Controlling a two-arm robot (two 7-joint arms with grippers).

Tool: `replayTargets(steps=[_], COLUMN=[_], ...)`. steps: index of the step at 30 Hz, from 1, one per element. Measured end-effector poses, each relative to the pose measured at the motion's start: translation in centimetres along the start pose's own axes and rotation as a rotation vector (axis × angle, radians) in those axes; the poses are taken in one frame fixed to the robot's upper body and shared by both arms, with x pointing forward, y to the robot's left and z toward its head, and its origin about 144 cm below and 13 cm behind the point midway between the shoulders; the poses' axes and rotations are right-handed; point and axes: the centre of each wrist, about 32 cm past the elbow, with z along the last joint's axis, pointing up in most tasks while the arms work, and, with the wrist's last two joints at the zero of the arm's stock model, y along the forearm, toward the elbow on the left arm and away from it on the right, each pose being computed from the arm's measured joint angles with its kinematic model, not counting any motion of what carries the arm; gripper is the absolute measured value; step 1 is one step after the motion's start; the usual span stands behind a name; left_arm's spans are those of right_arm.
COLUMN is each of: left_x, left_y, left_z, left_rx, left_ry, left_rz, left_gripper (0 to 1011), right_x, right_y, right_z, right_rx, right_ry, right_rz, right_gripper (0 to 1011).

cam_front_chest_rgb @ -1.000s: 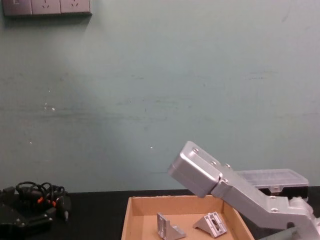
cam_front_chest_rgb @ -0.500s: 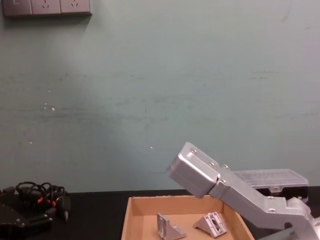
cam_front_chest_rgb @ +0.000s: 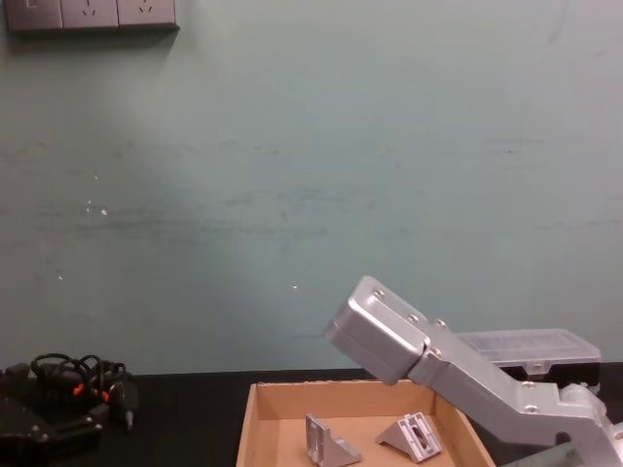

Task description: Use one hand to pick up the angle iron from the table and place it into the box.

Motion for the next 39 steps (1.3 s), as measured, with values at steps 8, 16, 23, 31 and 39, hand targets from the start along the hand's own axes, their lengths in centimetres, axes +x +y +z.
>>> replayTargets(steps=[8,16,23,31,39], left_x=[0.0,0.0,0.0,0.0,0.0], left_y=[0.0,0.0,0.0,0.0,0.0], left_z=[0.0,0.0,0.0,0.0,0.0], left_rx=[0.000,0.000,0.000,0.000,0.000], left_ry=[0.000,0.000,0.000,0.000,0.000], left_rz=[0.000,0.000,0.000,0.000,0.000], left_gripper=[1012,1011,1011,1011,1012], right_x=[0.0,-0.1,-0.6,0.4,2.6], right_y=[0.0,-0.2,-1.5,-3.6,-3.7], right_z=[0.0,0.0,1.4,3.1,3.4], right_rx=[0.001,0.006,0.068,0.149,0.171], right_ry=[0.000,-0.002,-0.027,-0.016,0.011], right_rz=[0.001,0.001,-0.029,-0.148,-0.244], right_gripper=[447,447,447,447,447])
